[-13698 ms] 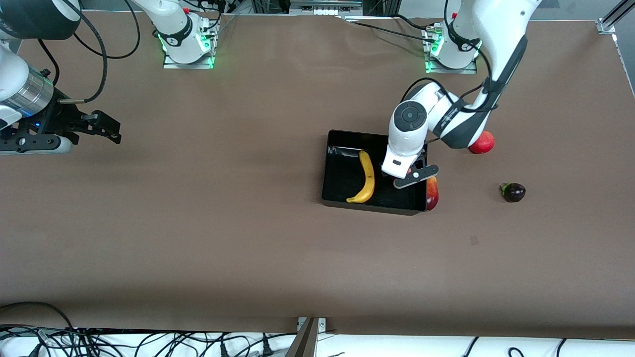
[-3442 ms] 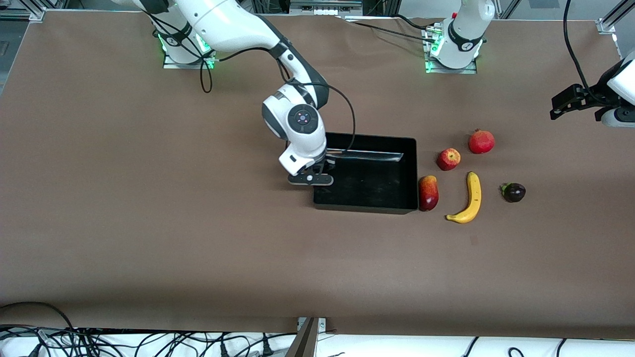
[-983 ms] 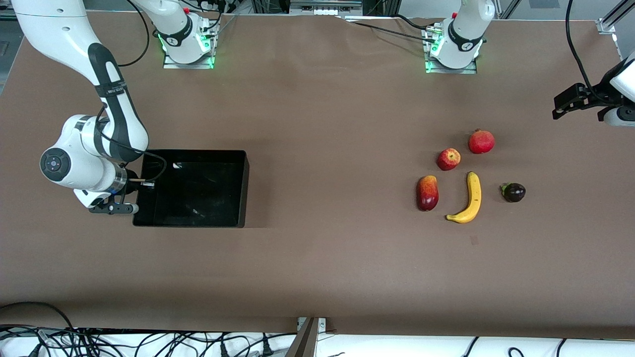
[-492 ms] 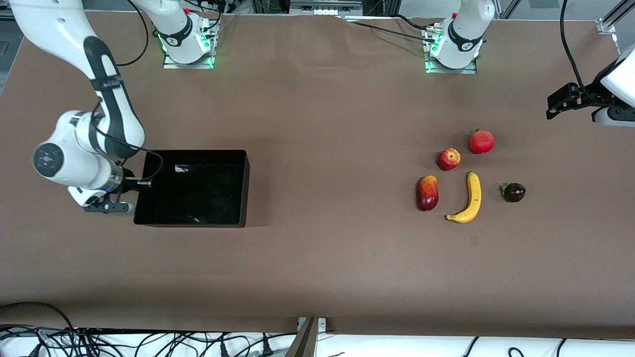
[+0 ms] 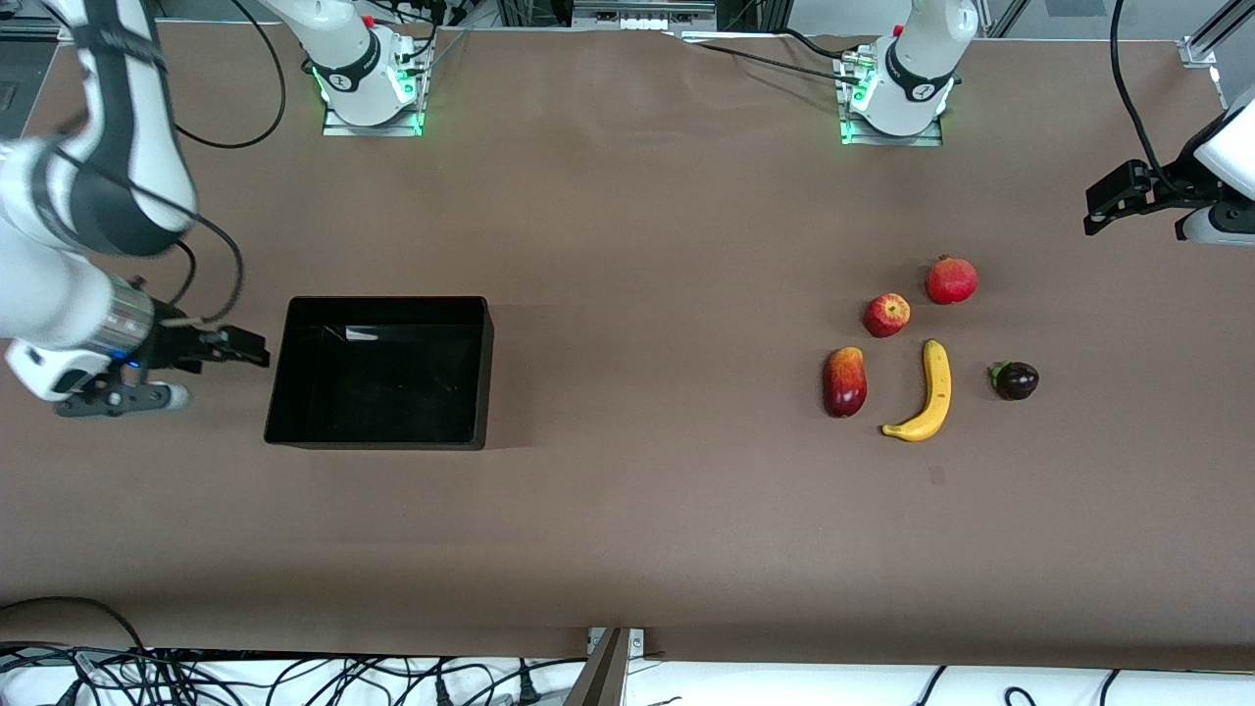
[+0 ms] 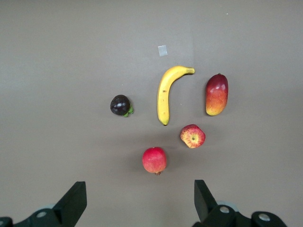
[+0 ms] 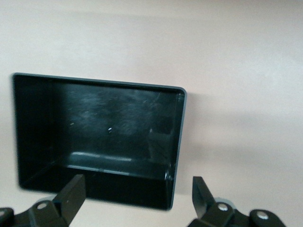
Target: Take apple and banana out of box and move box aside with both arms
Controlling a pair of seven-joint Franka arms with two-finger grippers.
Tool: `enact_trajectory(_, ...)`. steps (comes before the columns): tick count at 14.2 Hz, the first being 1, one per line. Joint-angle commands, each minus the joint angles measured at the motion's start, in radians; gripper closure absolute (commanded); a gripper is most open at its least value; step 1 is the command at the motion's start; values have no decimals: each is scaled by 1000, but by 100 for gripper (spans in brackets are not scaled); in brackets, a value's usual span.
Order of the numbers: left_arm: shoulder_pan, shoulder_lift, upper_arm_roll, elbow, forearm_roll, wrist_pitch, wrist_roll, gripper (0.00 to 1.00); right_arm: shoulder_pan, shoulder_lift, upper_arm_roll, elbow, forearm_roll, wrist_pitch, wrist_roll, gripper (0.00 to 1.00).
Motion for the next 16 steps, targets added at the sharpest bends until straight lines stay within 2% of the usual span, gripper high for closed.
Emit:
enact_trajectory(1, -4, 8, -5, 27, 18, -14, -10, 0, -1, 19, 2, 128, 2, -161, 1, 0)
enact_trajectory(6, -5, 33, -6, 70, 18, -19, -8, 0, 10, -105, 2, 133, -20, -241, 17, 0)
enact_trajectory(9, -5, 34, -6, 71, 17, -19, -10, 0, 14, -110, 3, 135, -47, -262, 20, 0)
enact_trajectory(16, -5, 36, -5, 71, 17, -20, -8, 0, 16, -110, 3, 135, -44, -272, 14, 0)
